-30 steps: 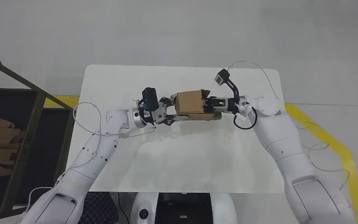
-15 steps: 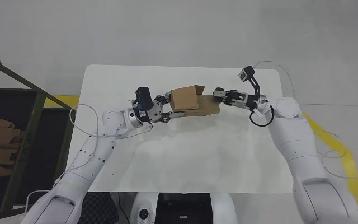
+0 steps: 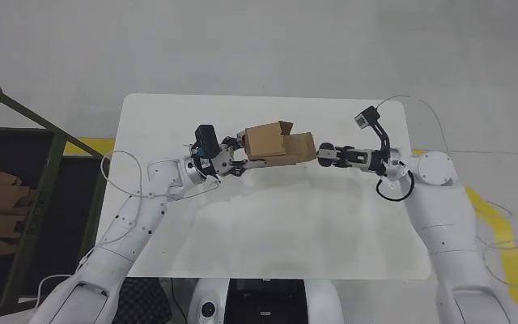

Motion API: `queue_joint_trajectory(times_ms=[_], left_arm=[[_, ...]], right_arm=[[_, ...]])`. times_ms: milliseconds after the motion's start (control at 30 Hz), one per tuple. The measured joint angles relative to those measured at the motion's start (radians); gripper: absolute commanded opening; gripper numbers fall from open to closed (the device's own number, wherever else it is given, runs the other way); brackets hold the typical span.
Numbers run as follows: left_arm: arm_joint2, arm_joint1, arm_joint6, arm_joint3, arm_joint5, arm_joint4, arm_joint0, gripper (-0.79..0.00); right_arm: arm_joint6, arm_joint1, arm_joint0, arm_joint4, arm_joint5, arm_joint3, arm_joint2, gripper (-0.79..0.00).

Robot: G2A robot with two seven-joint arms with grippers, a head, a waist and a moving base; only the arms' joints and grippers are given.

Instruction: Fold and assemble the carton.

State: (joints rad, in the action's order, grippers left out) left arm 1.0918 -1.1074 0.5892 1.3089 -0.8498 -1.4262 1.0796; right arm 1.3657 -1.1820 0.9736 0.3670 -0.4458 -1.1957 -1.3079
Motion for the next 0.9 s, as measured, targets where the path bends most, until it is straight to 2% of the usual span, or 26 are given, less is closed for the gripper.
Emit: queue_joint_trajectory(times_ms=[300,500,900], left_arm=[[-0.022,-0.005,0.010,0.001,-0.001,-0.005,-0.004,-0.360],[-0.030,-0.005,0.018,0.008,-0.015,-0.009,0.001,-0.363],[-0.043,-0.006,0.021,0.008,-0.023,-0.008,0.003,-0.354]], right_arm=[[-0.062,0.003,0.047,-0.058,0.047,-0.135,0.054,-0.785],[-0.123,0.001,0.030,-0.088,0.070,-0.144,0.082,-0.785],[-0.138,-0.006,-0.017,-0.084,0.068,-0.133,0.150,-0.785]])
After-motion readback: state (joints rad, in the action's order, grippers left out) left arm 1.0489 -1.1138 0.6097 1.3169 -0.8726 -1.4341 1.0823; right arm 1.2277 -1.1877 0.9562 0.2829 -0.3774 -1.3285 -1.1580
